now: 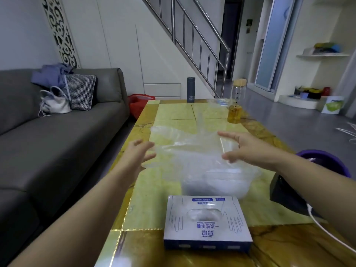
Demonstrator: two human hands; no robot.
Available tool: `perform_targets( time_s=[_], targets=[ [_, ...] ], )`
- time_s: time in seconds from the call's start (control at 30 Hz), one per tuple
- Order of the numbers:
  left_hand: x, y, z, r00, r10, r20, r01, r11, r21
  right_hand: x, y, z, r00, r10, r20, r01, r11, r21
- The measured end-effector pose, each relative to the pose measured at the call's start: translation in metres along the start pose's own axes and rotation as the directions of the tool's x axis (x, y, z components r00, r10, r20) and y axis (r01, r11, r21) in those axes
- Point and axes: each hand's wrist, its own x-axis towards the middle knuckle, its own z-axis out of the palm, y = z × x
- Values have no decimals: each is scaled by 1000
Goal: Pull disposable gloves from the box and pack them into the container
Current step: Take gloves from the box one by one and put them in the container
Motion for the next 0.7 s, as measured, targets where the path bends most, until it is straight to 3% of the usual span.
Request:
perform_targets(
  time_s=[0.07,0.1,0.13,0.17,0.2,0.23,0.27,0.3,0.33,0.4,0.47,0.6,0.7],
  targets=[
    [14,-4,-10,976,-48,-211,39,998,-49,10,14,2,998,66,24,-64,996,-69],
    [16,-3,-13,946,29,-323,-27,1000,10,13,20,2,996,85,19,-82,992,-100],
    [13,0,-12,904,193,-381,-156,980,127,18,26,3,995,102,13,-99,987,-126],
    [7,6,-5,841,417,-344,-326,899,293,22,29,3,993,114,5,-112,982,-150],
    [1,14,7,762,620,-185,-493,741,456,27,33,3,991,130,3,-128,976,-176],
    [-3,22,23,700,711,72,-614,546,570,33,37,3,989,147,4,-143,969,-202],
    [-6,27,41,668,660,343,-685,365,631,38,40,4,986,168,11,-161,960,-230],
    [-3,28,58,676,494,547,-708,231,667,42,44,4,980,197,24,-185,950,-251],
    [2,27,73,704,283,651,-701,132,700,45,47,4,971,234,39,-216,941,-259],
    [17,21,95,757,-56,651,-652,-15,758,49,53,4,951,302,70,-274,924,-268],
    [32,14,110,777,-218,591,-620,-101,778,52,57,5,935,342,94,-297,899,-323],
    [49,4,129,759,-322,566,-634,-169,755,58,50,6,914,387,126,-241,763,-600],
    [57,-3,138,753,-355,554,-639,-192,745,59,41,3,965,261,-7,-140,494,-858]
  ],
)
